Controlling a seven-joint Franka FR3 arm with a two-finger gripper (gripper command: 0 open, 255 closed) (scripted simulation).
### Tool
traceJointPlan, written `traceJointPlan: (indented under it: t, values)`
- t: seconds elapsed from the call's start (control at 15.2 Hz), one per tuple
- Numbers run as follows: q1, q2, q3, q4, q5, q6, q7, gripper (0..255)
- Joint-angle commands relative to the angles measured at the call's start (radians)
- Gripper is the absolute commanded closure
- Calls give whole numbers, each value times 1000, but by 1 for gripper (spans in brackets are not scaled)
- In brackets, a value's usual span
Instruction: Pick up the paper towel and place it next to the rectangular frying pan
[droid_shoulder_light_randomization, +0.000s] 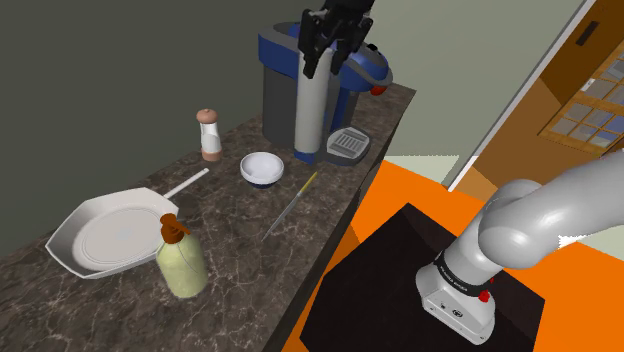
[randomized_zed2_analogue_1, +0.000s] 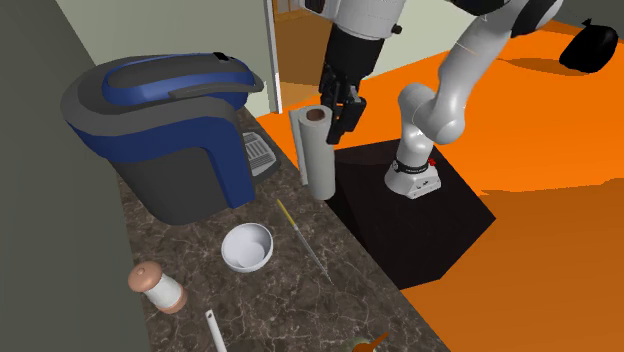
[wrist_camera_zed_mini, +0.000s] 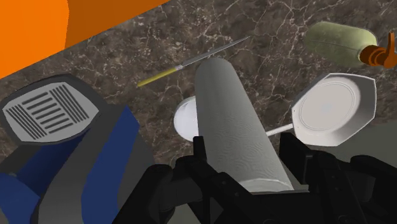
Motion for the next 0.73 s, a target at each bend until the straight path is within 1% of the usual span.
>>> traceJointPlan:
  t: [0.0, 0.2, 0.33, 0.46, 0.66]
  values:
    - [2, 56, 49, 57, -14, -3, 57, 255]
    - [7, 150, 121, 150, -52, -12, 142, 255]
    - [14, 221, 172, 220, -90, -22, 203, 255]
    - [27, 302, 222, 299, -139, -39, 266, 255]
    - [67, 430, 284, 425, -230, -76, 359, 255]
